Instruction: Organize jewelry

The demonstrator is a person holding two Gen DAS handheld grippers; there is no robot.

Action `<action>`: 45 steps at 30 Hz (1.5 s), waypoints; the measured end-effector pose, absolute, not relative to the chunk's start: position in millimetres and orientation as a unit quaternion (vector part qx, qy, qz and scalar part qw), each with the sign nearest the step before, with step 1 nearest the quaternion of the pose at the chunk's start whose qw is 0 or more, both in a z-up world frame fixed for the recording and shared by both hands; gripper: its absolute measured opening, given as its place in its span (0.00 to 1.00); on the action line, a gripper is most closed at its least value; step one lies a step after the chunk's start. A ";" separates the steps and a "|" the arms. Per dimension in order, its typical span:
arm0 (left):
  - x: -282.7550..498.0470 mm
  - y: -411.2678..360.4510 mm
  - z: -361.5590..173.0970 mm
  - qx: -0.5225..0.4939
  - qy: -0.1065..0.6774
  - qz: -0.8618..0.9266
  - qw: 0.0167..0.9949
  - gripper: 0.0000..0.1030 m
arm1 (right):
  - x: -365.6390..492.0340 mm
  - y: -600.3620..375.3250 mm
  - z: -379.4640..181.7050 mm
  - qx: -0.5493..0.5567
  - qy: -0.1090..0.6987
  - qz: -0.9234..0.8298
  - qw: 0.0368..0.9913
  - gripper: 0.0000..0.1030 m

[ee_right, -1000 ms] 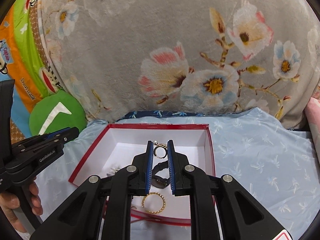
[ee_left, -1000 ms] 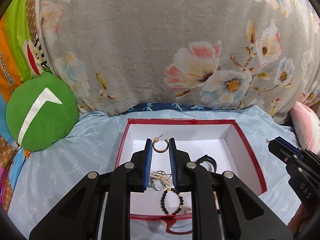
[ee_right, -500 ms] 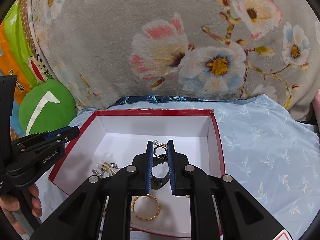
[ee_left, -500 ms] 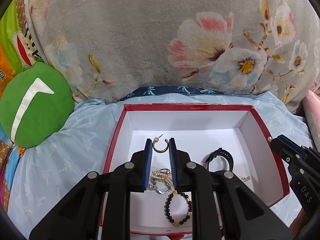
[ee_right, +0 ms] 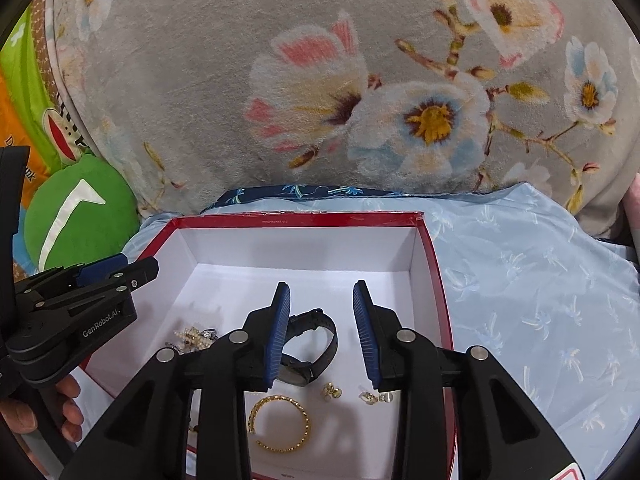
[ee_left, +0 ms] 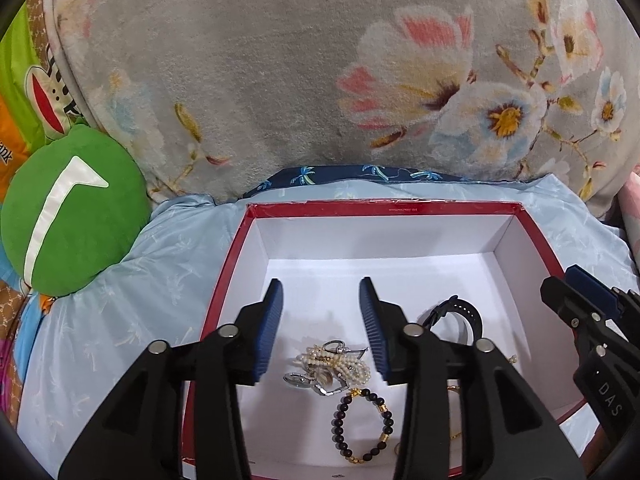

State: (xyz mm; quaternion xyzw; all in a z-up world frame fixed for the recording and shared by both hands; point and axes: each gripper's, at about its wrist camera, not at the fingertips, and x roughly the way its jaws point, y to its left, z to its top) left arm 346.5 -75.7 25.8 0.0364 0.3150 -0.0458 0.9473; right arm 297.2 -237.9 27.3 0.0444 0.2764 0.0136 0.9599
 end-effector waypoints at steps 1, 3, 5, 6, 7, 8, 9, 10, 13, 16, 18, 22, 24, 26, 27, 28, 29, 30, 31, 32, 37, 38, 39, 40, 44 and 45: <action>346.3 -75.6 26.6 0.037 0.313 -0.040 0.948 0.61 | 297.3 -237.5 27.1 0.043 0.277 0.013 0.960 0.33; 345.3 -75.7 29.1 0.036 0.304 -0.040 0.951 0.70 | 297.2 -237.1 27.4 0.044 0.276 0.014 0.960 0.35; 345.7 -77.0 31.1 0.041 0.302 -0.041 0.952 0.78 | 297.6 -236.6 27.4 0.043 0.276 0.013 0.960 0.36; 346.4 -76.9 31.5 0.041 0.302 -0.039 0.952 0.85 | 297.5 -236.8 27.3 0.043 0.277 0.014 0.960 0.37; 347.1 -75.9 32.2 0.038 0.300 -0.035 0.952 0.87 | 297.6 -236.7 27.3 0.044 0.277 0.014 0.960 0.37; 347.9 -74.6 32.6 0.034 0.300 -0.037 0.952 0.87 | 297.6 -236.5 27.3 0.044 0.277 0.014 0.960 0.37; 349.2 -73.3 33.0 0.029 0.303 -0.043 0.951 0.89 | 297.4 -236.2 27.5 0.044 0.277 0.014 0.960 0.37; 350.2 -72.0 33.2 0.024 0.307 -0.047 0.950 0.89 | 297.7 -236.0 27.4 0.044 0.278 0.015 0.960 0.37; 350.6 -69.2 33.6 0.016 0.310 -0.052 0.949 0.89 | 297.1 -235.5 27.9 0.043 0.277 0.015 0.960 0.37; 350.0 -67.7 34.6 0.016 0.307 -0.048 0.950 0.89 | 296.7 -235.3 27.8 0.044 0.277 0.015 0.960 0.41; 347.8 -66.2 35.9 0.015 0.305 -0.047 0.951 0.90 | 295.0 -234.8 28.2 0.045 0.275 0.015 0.960 0.44; 341.0 -64.9 38.1 0.019 0.301 -0.042 0.953 0.90 | 290.8 -229.9 28.5 0.043 0.275 0.013 0.960 0.52; 339.1 -64.0 38.7 0.019 0.301 -0.040 0.953 0.90 | 288.2 -227.1 29.9 0.039 0.272 0.011 0.962 0.56; 337.5 -63.2 38.9 0.019 0.302 -0.037 0.952 0.91 | 285.8 -224.5 31.6 0.033 0.268 0.006 0.963 0.63; 336.5 -62.5 38.8 0.020 0.302 -0.035 0.952 0.91 | 284.8 -224.1 32.4 0.033 0.266 0.006 0.963 0.64; 335.1 -62.0 38.7 0.021 0.301 -0.033 0.953 0.91 | 284.3 -223.8 32.9 0.033 0.266 0.005 0.963 0.67; 334.4 -61.8 38.7 0.022 0.300 -0.031 0.953 0.91 | 283.6 -223.5 33.3 0.033 0.267 0.002 0.963 0.70; 333.4 -61.4 38.8 0.024 0.299 -0.027 0.954 0.91 | 282.7 -223.4 33.9 0.034 0.266 0.000 0.963 0.72; 331.6 -60.6 38.6 0.024 0.298 -0.024 0.954 0.91 | 281.5 -223.4 34.4 0.034 0.265 -0.003 0.964 0.76; 330.0 -59.6 38.5 0.023 0.297 -0.022 0.954 0.91 | 279.9 -222.6 34.5 0.033 0.264 -0.007 0.964 0.80; 322.4 -54.9 32.9 0.014 0.302 -0.014 0.953 0.91 | 273.4 -218.9 31.0 0.029 0.272 -0.015 0.962 0.84; 320.4 -54.4 31.3 0.015 0.302 -0.013 0.953 0.91 | 271.8 -218.0 30.3 0.027 0.274 -0.016 0.961 0.84; 318.8 -54.4 30.3 0.016 0.302 -0.013 0.953 0.91 | 270.3 -217.8 29.5 0.026 0.273 -0.018 0.961 0.84; 317.1 -54.2 29.1 0.017 0.301 -0.012 0.953 0.91 | 268.8 -216.8 29.3 0.024 0.272 -0.020 0.962 0.85; 313.4 -49.5 25.2 0.006 0.301 -0.012 0.954 0.91 | 267.7 -216.3 25.8 0.032 0.275 -0.025 0.961 0.85; 313.1 -47.6 24.2 0.001 0.300 -0.011 0.954 0.91 | 268.3 -216.2 24.6 0.035 0.275 -0.026 0.960 0.85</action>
